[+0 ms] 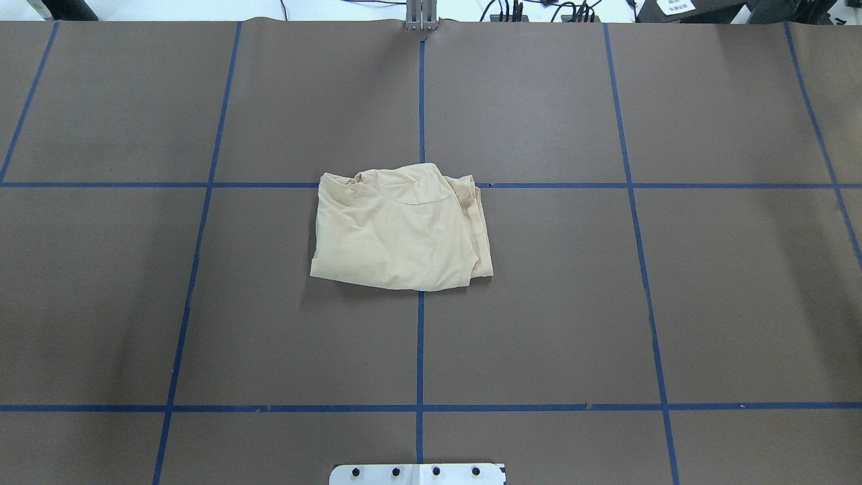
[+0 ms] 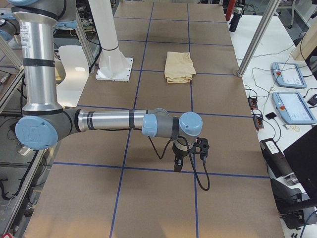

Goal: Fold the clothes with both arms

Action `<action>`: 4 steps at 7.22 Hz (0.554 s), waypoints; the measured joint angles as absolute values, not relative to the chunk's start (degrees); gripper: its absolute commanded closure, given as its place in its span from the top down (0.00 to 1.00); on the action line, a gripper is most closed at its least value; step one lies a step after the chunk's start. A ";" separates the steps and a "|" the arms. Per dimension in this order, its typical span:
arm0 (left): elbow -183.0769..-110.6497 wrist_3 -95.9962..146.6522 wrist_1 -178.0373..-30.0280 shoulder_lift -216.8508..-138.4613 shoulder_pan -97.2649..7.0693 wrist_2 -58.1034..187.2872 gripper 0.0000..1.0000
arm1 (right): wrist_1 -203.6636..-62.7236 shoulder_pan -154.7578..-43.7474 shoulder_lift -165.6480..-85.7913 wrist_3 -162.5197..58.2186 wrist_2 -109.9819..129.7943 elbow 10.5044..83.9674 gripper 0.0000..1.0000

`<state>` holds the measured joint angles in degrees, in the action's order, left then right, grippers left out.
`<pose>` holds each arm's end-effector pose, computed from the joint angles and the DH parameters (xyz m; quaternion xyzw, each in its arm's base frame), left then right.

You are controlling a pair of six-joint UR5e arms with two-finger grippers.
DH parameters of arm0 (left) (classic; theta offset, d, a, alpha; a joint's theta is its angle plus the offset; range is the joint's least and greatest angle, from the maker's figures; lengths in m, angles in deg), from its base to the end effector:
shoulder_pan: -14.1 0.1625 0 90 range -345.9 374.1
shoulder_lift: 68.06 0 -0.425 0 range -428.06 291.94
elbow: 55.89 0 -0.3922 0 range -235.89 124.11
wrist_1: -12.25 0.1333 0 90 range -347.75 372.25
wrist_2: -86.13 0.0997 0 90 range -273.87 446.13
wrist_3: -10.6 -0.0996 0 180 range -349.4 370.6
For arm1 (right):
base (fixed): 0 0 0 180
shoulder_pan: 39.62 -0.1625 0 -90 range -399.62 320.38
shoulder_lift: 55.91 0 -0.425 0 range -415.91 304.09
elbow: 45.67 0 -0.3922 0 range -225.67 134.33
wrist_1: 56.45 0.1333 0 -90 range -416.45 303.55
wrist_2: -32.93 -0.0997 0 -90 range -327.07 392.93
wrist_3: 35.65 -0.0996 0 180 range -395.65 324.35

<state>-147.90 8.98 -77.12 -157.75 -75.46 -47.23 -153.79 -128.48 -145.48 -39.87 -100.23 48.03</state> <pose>-0.0611 -0.4912 0.6464 0.0125 0.3693 0.0202 0.9290 0.0554 -0.4910 0.6374 -0.0432 -0.3660 0.0353 0.9289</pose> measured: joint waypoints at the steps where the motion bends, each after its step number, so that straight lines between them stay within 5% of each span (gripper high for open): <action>1: -147.89 7.88 -77.07 -157.83 -75.46 -47.21 1.00 | -153.77 -128.48 -145.48 -39.87 -100.22 48.07 1.00; 4: -147.83 5.87 -76.79 -157.88 -75.41 -47.50 1.00 | -153.76 -128.48 -145.38 -39.87 -100.23 48.16 1.00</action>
